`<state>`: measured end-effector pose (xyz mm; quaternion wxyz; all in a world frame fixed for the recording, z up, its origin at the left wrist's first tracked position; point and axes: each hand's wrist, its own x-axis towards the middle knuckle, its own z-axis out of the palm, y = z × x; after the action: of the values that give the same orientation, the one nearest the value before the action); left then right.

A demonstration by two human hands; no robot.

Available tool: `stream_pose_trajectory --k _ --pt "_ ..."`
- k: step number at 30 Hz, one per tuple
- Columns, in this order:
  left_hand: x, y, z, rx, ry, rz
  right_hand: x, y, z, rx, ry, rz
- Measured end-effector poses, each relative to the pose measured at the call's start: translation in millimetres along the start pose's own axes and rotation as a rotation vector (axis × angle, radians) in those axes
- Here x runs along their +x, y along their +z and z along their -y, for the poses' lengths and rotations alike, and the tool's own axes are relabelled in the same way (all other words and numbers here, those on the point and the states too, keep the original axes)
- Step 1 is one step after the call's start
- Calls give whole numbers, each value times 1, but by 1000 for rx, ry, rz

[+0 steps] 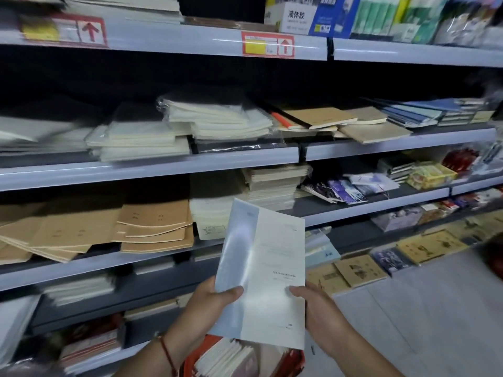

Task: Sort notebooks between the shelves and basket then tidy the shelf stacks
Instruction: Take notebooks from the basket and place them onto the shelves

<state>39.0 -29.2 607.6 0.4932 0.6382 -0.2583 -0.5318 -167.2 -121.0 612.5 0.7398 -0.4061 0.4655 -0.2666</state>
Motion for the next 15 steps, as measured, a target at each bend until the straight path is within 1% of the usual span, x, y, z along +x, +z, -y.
stream_pose_trajectory --k 3,6,8,11,15 --pt "-16 -26 8 37 -7 1 -21 25 -32 2 56 -48" --pt "-34 -60 15 49 -17 -17 -35 61 -53 -41 57 -69" --pt "-46 -84 11 59 -6 -22 -40 86 -60 -64 22 -99" --pt "-61 -111 2 62 -9 23 -50 119 -66 -102 -11 -136" --pt "-71 -127 -9 -13 -54 23 -53 139 -62 -99 -19 -180"
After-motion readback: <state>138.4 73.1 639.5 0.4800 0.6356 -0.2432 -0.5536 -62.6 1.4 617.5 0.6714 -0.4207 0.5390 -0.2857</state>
